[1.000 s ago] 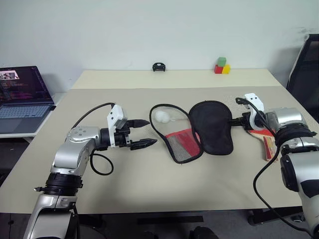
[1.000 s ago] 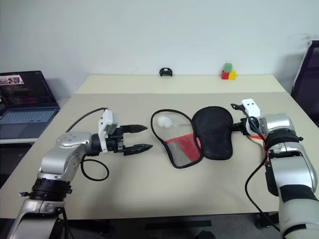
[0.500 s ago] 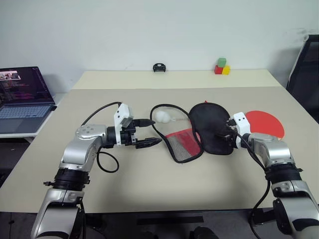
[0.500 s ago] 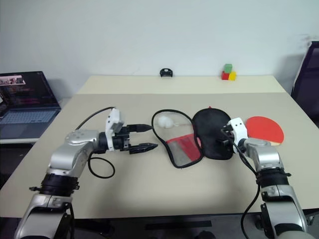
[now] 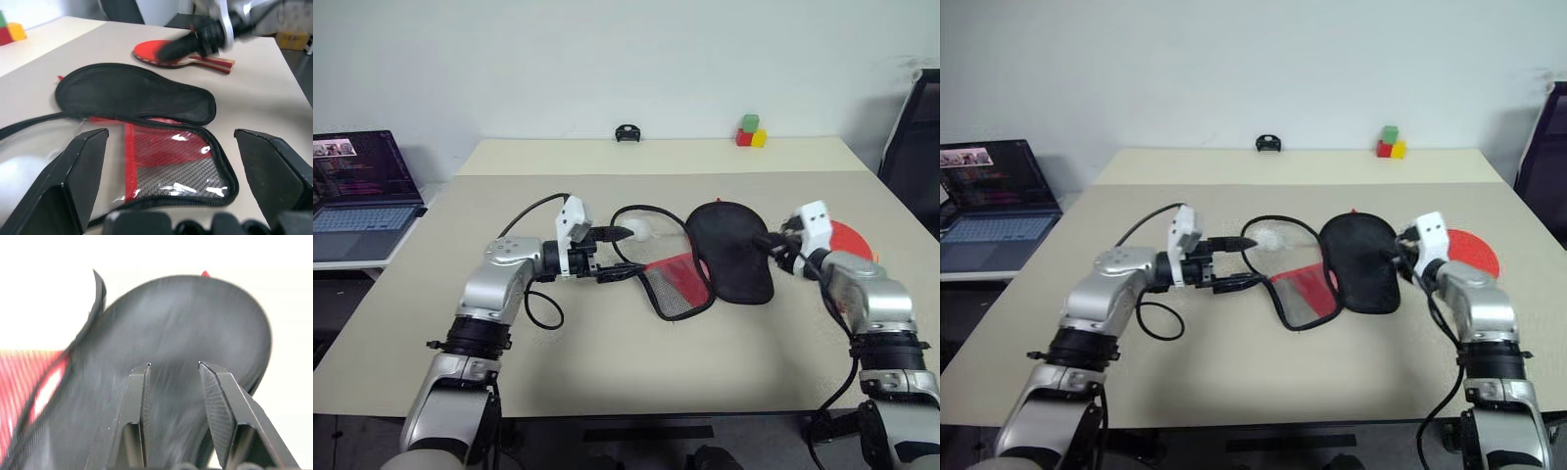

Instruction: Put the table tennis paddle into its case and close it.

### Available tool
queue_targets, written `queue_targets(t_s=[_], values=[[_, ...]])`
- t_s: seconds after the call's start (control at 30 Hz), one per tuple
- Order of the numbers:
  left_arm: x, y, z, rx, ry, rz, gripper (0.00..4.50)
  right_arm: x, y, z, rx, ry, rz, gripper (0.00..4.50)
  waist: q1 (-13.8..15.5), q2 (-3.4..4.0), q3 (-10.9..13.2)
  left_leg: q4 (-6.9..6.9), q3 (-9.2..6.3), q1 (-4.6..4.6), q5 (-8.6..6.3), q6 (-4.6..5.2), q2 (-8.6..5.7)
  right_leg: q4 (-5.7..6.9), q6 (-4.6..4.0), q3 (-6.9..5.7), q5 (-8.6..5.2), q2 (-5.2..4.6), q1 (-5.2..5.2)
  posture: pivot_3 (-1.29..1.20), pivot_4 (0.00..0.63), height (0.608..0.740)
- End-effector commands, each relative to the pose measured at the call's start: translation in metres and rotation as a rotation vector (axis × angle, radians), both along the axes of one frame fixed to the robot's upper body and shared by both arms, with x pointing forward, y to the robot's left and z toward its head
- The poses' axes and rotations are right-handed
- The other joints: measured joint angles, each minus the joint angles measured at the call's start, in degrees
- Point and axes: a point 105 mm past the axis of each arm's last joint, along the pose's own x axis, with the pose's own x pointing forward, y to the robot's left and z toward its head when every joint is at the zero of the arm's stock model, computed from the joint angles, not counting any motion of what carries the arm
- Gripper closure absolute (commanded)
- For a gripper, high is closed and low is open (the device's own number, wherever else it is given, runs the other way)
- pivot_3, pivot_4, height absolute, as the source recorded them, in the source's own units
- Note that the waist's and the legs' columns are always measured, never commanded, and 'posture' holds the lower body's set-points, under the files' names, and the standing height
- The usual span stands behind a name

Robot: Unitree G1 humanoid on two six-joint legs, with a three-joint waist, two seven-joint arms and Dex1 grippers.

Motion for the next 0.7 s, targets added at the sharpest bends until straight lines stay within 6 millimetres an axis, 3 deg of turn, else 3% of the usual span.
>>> queue_targets(t_s=[0.03,0.27,0.37,0.5,0.67,0.7], values=[[0.007,-0.012,0.01,0.004,-0.069,-0.008,0.0,-0.006,-0.022,0.033,0.014,-0.121,-0.074,2.81,0.21,0.0,0.0,0.0,0.0,0.0,0.0,0.0,0.0,0.0,0.0,0.0,0.0,0.0,0.0,0.0,0.15,0.74],[0.007,-0.03,0.005,0.007,-0.082,-0.053,0.0,-0.018,-0.087,0.011,-0.177,-0.017,-0.367,2.81,0.55,0.0,0.0,0.0,0.03,-0.03,0.0,0.01,0.0,-0.01,0.0,0.02,0.0,0.0,0.0,0.0,0.15,0.74],[0.007,-0.029,0.003,0.011,-0.084,-0.057,0.0,-0.029,-0.098,0.001,-0.204,0.039,-0.434,2.81,0.48,0.0,0.0,-0.01,0.05,-0.03,0.0,0.02,0.0,0.0,0.0,0.04,0.0,-0.01,0.0,0.0,0.15,0.74],[0.007,-0.028,0.001,0.015,-0.083,-0.058,0.0,-0.04,-0.101,-0.013,-0.185,0.106,-0.488,1.92,0.33,0.0,0.0,-0.01,0.08,0.0,0.03,0.06,0.01,0.05,0.0,0.08,0.0,0.0,0.0,0.0,0.15,0.74],[0.007,-0.028,0.001,0.015,-0.082,-0.061,0.0,-0.047,-0.097,-0.029,-0.149,0.19,-0.513,0.12,0.52,0.0,0.0,-0.01,0.05,0.0,0.06,0.11,0.0,0.07,0.0,0.05,0.0,0.0,0.01,0.0,0.15,0.74],[0.007,-0.028,0.001,0.015,-0.082,-0.063,0.0,-0.048,-0.097,-0.035,-0.156,0.213,-0.515,0.12,0.54,0.0,0.0,0.0,0.04,0.0,0.06,0.11,-0.01,0.06,0.0,0.05,0.0,0.0,0.01,0.0,0.15,0.74]])
